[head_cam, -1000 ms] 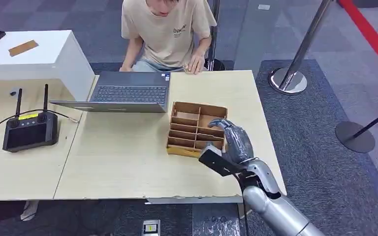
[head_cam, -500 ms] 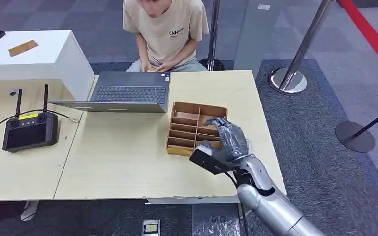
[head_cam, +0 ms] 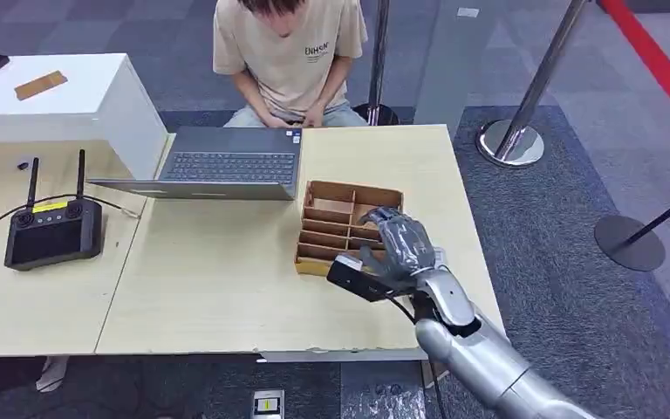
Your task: Pass the card to the sensor for recognition and then transmit it.
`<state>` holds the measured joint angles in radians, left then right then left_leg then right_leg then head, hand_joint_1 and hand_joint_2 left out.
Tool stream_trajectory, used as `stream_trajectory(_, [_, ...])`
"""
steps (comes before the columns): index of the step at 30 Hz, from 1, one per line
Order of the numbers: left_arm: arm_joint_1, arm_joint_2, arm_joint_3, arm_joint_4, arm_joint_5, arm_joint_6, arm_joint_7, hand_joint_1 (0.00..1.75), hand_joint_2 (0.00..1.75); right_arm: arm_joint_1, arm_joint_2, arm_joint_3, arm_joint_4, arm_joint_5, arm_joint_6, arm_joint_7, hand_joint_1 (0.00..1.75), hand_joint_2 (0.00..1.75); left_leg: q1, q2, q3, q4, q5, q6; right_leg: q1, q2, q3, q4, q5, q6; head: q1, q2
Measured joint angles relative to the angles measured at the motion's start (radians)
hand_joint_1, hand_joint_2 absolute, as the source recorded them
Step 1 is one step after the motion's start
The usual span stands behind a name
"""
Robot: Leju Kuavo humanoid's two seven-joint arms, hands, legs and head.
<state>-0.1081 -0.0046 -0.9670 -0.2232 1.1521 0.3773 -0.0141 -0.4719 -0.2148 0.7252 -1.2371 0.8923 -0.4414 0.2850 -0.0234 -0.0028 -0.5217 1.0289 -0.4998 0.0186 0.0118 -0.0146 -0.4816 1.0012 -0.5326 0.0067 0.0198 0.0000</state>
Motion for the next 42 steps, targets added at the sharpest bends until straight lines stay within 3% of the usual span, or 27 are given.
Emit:
stream_trajectory(7, [0.000, 0.000, 0.000, 0.000, 0.000, 0.000, -0.005, 0.00, 0.00, -0.013, 0.004, 0.016, 0.042, -0.002, 0.003, 0.003, 0.52, 1.75, 0.000, 0.000, 0.000, 0.000, 0.000, 0.000, 0.000, 0.000, 0.000, 0.000, 0.000, 0.000, 0.000, 0.000])
stream_trajectory(17, [0.000, 0.000, 0.000, 0.000, 0.000, 0.000, 0.001, 0.00, 0.00, -0.016, 0.009, 0.038, 0.081, -0.010, 0.000, 0.005, 0.75, 1.75, 0.000, 0.000, 0.000, 0.000, 0.000, 0.000, 0.000, 0.000, 0.000, 0.000, 0.000, 0.000, 0.000, 0.000])
stream_trajectory(18, [0.000, 0.000, 0.000, 0.000, 0.001, 0.000, 0.001, 0.00, 0.00, -0.016, 0.009, 0.040, 0.085, -0.013, -0.001, 0.005, 0.96, 1.75, 0.000, 0.000, 0.000, 0.000, 0.000, 0.000, 0.000, 0.000, 0.000, 0.000, 0.000, 0.000, 0.000, 0.000])
stream_trajectory(19, [0.000, 0.000, 0.000, 0.000, 0.001, 0.000, 0.001, 0.00, 0.00, -0.016, 0.009, 0.040, 0.087, -0.015, -0.002, 0.005, 1.34, 1.75, 0.000, 0.000, 0.000, 0.000, 0.000, 0.000, 0.000, 0.000, 0.000, 0.000, 0.000, 0.000, 0.000, 0.000])
stream_trajectory(20, [0.000, 0.000, 0.000, 0.000, 0.001, 0.000, 0.001, 0.00, 0.00, -0.016, 0.009, 0.041, 0.090, -0.016, -0.003, 0.005, 1.41, 1.75, 0.000, 0.000, 0.000, 0.000, 0.000, 0.000, 0.000, 0.000, 0.000, 0.000, 0.000, 0.000, 0.000, 0.000])
stream_trajectory(22, [0.000, 0.000, 0.000, 0.000, 0.002, 0.001, 0.001, 0.00, 0.00, -0.021, 0.010, 0.042, 0.094, -0.017, -0.007, 0.005, 1.75, 1.75, 0.000, 0.000, 0.000, 0.000, 0.000, 0.000, 0.000, 0.000, 0.000, 0.000, 0.000, 0.000, 0.000, 0.000])
stream_trajectory(42, [0.001, 0.000, 0.000, 0.000, 0.005, 0.008, 0.001, 0.00, 0.00, -0.027, 0.015, 0.047, 0.112, -0.031, -0.022, -0.004, 1.75, 1.75, 0.000, 0.000, 0.002, 0.000, 0.000, 0.000, 0.000, 0.000, 0.001, 0.000, 0.000, 0.000, 0.000, 0.000])
